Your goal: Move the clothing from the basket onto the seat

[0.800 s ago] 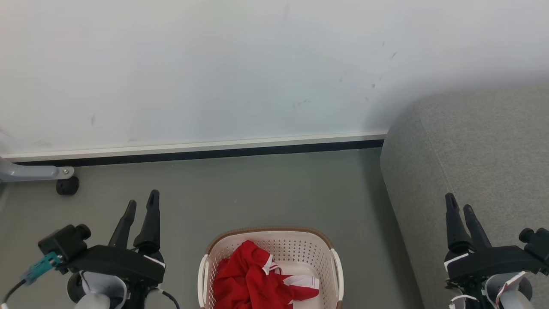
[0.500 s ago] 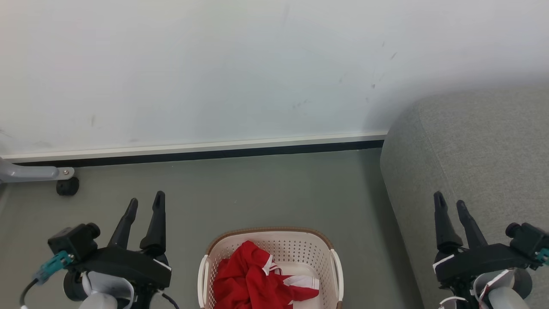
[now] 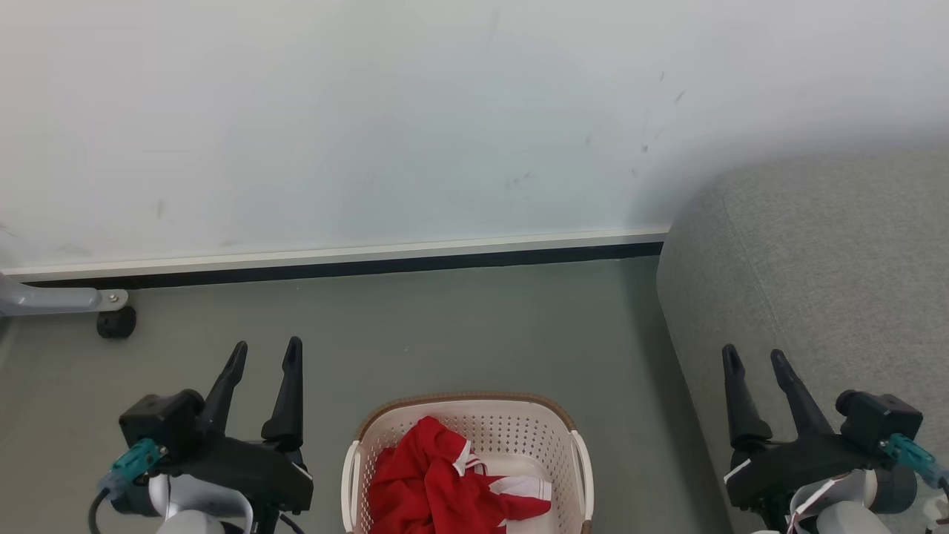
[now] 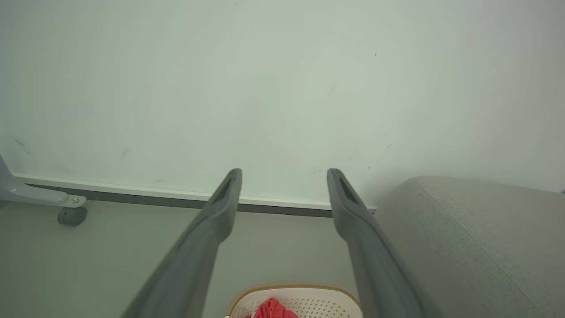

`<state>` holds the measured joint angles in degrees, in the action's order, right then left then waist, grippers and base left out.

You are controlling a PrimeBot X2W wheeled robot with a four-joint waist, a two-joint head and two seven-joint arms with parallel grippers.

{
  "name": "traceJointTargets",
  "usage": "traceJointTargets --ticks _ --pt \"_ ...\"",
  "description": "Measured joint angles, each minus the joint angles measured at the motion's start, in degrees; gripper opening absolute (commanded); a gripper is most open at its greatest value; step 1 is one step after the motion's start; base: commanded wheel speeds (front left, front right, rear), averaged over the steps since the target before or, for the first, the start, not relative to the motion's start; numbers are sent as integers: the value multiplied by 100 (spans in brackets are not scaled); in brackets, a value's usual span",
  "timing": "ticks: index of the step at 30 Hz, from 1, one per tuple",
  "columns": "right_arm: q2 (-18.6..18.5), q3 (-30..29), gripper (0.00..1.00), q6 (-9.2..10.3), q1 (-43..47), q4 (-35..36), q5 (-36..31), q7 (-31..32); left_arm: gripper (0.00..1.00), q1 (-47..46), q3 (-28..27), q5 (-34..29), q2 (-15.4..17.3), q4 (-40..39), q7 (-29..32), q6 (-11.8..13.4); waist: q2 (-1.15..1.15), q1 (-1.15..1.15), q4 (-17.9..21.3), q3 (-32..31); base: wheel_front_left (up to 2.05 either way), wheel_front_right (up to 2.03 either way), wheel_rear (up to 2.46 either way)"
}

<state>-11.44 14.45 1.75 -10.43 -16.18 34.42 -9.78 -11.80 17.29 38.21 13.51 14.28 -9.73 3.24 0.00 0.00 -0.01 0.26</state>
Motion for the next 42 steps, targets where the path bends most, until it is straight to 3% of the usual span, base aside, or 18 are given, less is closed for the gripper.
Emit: traceJointTargets --ticks 21,42 --pt "-70 542 100 235 -89 -287 -1358 -450 100 -14 223 -1178 44 192 -201 347 0 0 25 -6 0 0 0" --pt "-33 442 100 223 -97 -376 -1267 -452 100 -13 142 -1278 -27 274 -45 383 0 0 -16 40 0 0 0"
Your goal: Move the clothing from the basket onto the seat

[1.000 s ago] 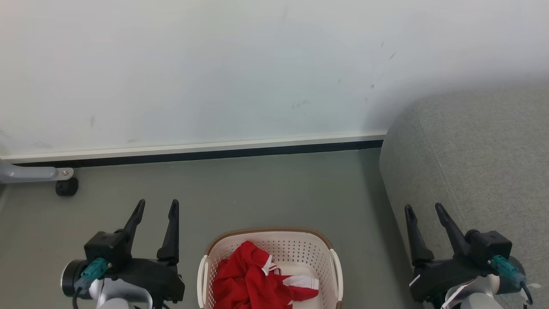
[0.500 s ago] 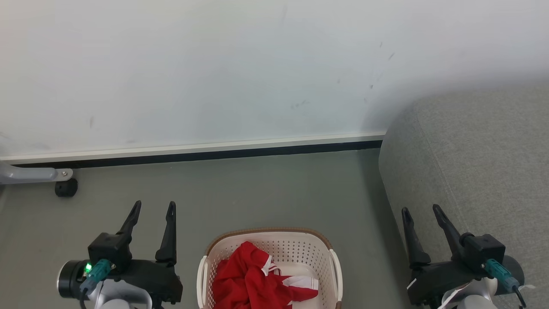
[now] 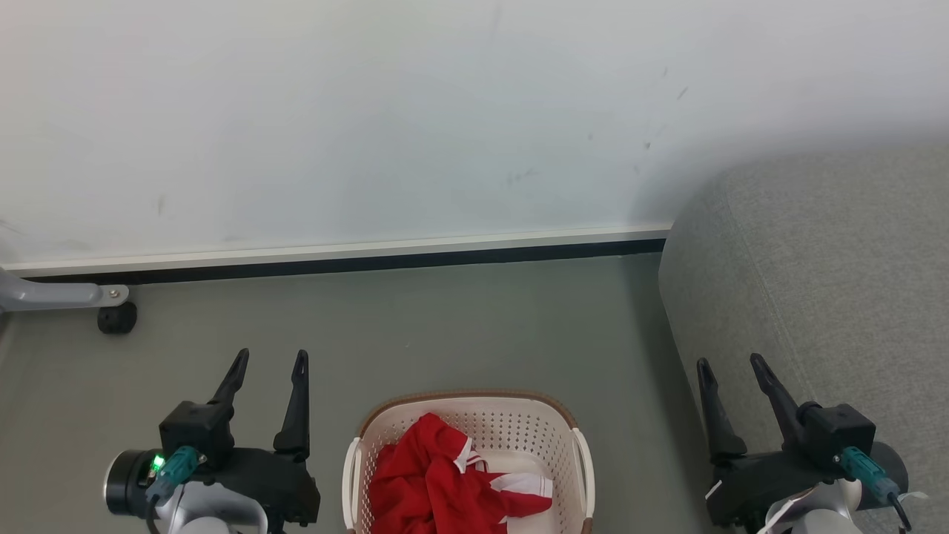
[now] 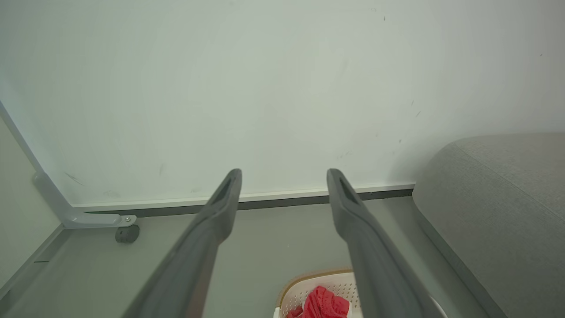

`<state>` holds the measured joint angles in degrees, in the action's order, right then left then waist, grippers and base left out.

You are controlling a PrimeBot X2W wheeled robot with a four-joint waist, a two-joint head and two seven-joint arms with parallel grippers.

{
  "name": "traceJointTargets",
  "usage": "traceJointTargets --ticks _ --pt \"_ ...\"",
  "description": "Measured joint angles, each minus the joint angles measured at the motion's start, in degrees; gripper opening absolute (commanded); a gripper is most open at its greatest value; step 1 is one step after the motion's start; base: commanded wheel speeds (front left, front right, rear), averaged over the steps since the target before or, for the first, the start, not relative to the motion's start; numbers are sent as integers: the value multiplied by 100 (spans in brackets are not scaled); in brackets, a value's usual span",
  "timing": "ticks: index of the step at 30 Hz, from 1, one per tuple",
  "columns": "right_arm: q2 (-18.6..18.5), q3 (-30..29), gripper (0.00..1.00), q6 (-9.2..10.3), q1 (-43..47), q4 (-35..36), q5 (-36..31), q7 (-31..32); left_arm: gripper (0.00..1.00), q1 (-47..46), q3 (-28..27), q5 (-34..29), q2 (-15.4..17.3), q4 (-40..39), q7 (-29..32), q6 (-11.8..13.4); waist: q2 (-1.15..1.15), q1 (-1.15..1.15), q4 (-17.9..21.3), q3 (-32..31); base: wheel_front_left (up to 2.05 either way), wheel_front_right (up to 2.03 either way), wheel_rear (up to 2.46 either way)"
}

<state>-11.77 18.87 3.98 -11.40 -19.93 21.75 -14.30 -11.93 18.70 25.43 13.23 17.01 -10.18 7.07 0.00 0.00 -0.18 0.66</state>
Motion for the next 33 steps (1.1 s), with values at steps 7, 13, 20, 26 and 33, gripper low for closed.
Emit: traceJointTargets --ticks 7,13,20,26,33 --pt "-29 -4 100 -4 -36 107 -8 0 100 -8 -2 -48 -52 -94 7 0 0 0 -15 129 0 0 0" --pt "-57 24 100 4 -180 291 -79 -2 100 -93 -31 -85 -81 -246 9 1 0 0 -24 364 0 0 0" --pt "-45 65 100 12 -424 554 -192 -14 100 -274 -25 -133 -138 -363 66 4 0 0 -3 779 0 0 0" --pt "-25 98 100 56 -723 750 -315 8 100 -596 49 -181 -151 -368 159 -1 0 -1 43 1225 0 0 0" --pt "67 144 100 89 -1135 945 -415 18 100 -967 229 -248 -164 -272 286 -91 1 -1 132 1792 0 0 0"
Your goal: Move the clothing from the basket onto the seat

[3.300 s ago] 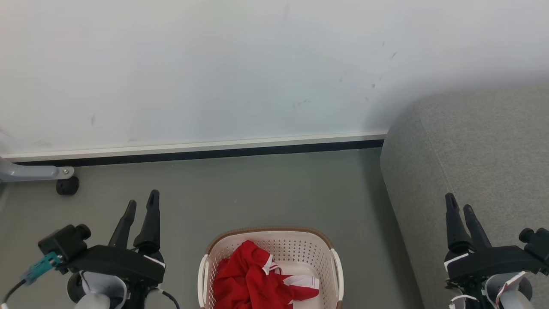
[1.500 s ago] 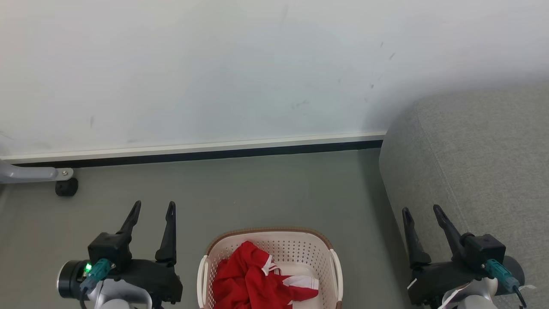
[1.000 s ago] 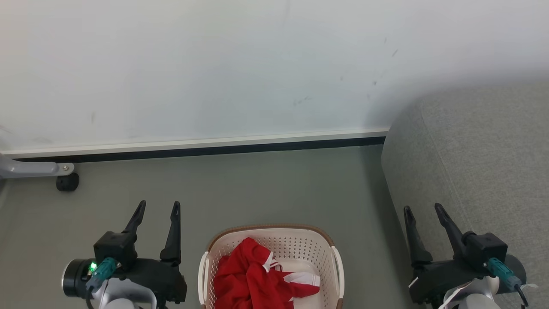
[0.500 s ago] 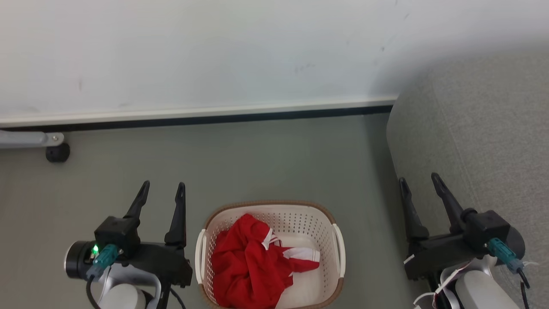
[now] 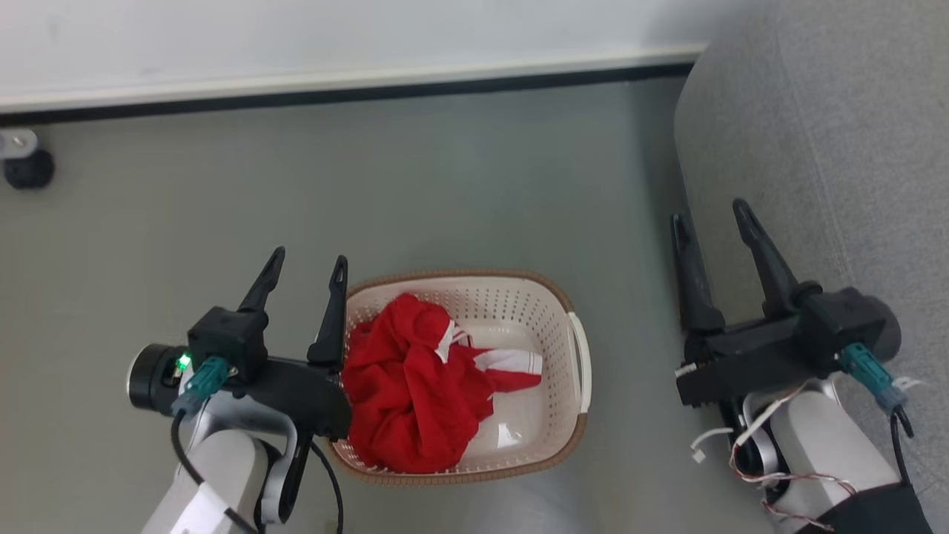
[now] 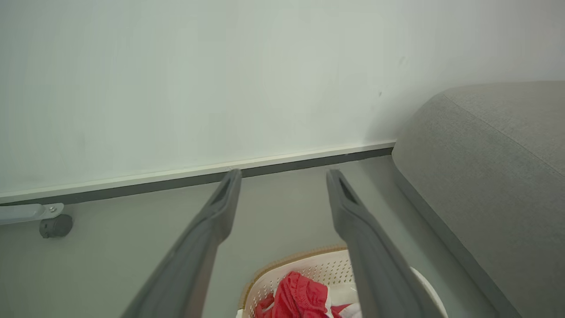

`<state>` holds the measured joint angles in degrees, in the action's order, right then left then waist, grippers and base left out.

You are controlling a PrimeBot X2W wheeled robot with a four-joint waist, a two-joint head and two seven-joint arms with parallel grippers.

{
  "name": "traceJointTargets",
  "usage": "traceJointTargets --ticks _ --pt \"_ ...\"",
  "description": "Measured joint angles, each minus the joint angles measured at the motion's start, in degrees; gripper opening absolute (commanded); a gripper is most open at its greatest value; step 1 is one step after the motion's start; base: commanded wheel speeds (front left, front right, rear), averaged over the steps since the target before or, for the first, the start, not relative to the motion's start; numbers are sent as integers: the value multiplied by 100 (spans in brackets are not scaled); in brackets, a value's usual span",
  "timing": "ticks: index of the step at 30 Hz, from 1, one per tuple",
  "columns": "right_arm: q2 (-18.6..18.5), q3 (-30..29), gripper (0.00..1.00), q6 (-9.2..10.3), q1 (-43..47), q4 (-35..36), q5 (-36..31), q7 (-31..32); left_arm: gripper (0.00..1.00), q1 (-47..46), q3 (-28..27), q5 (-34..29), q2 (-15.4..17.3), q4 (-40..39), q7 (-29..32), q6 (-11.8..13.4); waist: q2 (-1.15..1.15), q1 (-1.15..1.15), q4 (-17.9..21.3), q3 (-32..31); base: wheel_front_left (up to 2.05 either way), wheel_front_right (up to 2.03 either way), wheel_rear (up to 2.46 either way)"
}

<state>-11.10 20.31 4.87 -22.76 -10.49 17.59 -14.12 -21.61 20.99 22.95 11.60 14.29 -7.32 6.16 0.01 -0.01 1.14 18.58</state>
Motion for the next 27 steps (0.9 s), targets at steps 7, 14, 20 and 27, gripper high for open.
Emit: traceJointTargets --ticks 7,14,20,27 --pt "200 51 100 23 -446 182 -51 44 100 -350 114 -147 -35 218 127 -115 0 0 141 579 0 0 0" --pt "342 112 100 24 -842 296 -98 44 100 -710 240 -280 19 560 298 -215 0 0 351 1159 0 0 0" --pt "463 213 100 25 -1106 297 -155 43 100 -1005 344 -422 116 957 439 -268 0 0 587 1607 0 0 0" --pt "560 311 100 25 -1343 257 -162 41 100 -1304 524 -564 221 1503 726 -455 0 1 932 2019 0 0 0"
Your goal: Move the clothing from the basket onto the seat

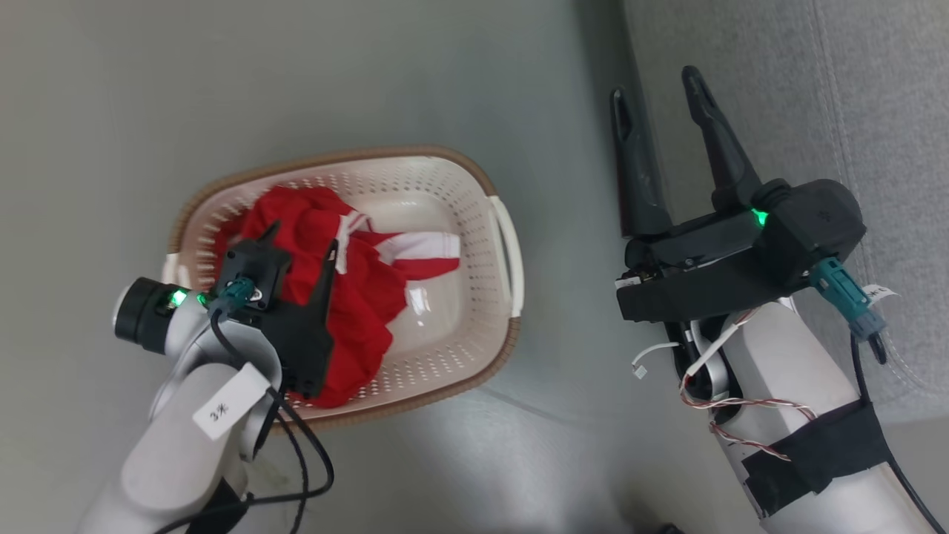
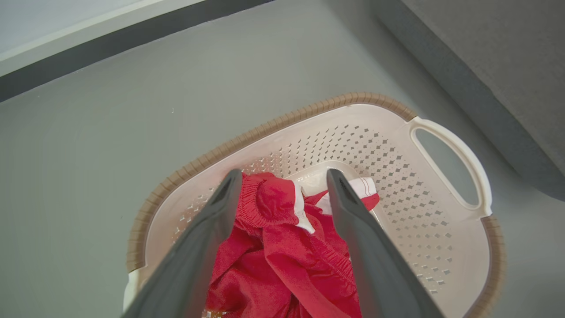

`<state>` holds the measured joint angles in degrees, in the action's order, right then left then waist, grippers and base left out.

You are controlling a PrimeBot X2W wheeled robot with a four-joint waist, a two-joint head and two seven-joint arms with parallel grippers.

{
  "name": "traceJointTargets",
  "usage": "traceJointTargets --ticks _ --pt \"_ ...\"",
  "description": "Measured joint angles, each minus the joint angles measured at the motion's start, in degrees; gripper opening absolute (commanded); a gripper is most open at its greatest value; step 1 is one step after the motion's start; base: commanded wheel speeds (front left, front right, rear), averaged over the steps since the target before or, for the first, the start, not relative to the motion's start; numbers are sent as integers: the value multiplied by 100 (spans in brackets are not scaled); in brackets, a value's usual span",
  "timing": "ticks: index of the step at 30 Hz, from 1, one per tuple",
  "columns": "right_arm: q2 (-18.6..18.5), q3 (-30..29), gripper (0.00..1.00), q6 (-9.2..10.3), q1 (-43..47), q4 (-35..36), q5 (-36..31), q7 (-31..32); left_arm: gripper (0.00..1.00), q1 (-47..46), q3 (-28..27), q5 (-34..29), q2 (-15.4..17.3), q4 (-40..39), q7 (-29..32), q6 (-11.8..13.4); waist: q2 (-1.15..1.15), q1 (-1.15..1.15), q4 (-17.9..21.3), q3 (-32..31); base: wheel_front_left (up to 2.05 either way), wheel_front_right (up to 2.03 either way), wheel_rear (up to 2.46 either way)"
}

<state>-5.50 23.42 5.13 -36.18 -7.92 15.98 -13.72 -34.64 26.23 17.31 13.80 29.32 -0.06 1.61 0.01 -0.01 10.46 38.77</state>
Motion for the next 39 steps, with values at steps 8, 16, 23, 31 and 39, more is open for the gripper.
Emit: traceJointTargets --ticks 8,16,23,31,39 --pt "88 163 100 -1 -117 -63 -1 -7 100 -403 108 -111 67 564 323 -112 0 0 372 375 0 0 0" --pt "151 326 100 -1 -211 -79 2 -51 100 -780 80 -143 73 1128 582 -82 0 0 688 723 0 0 0" --pt "176 408 100 -1 -260 -66 14 -56 100 -1120 8 -157 200 1532 723 -25 0 0 846 971 0 0 0" --pt "197 512 100 -1 -445 -108 123 -59 100 -1362 92 -386 332 2047 943 -10 0 0 950 1200 0 0 0" --pt "207 612 100 -1 -495 -190 172 -82 100 -1435 397 -691 399 2521 1244 -2 0 0 1003 1260 0 0 0"
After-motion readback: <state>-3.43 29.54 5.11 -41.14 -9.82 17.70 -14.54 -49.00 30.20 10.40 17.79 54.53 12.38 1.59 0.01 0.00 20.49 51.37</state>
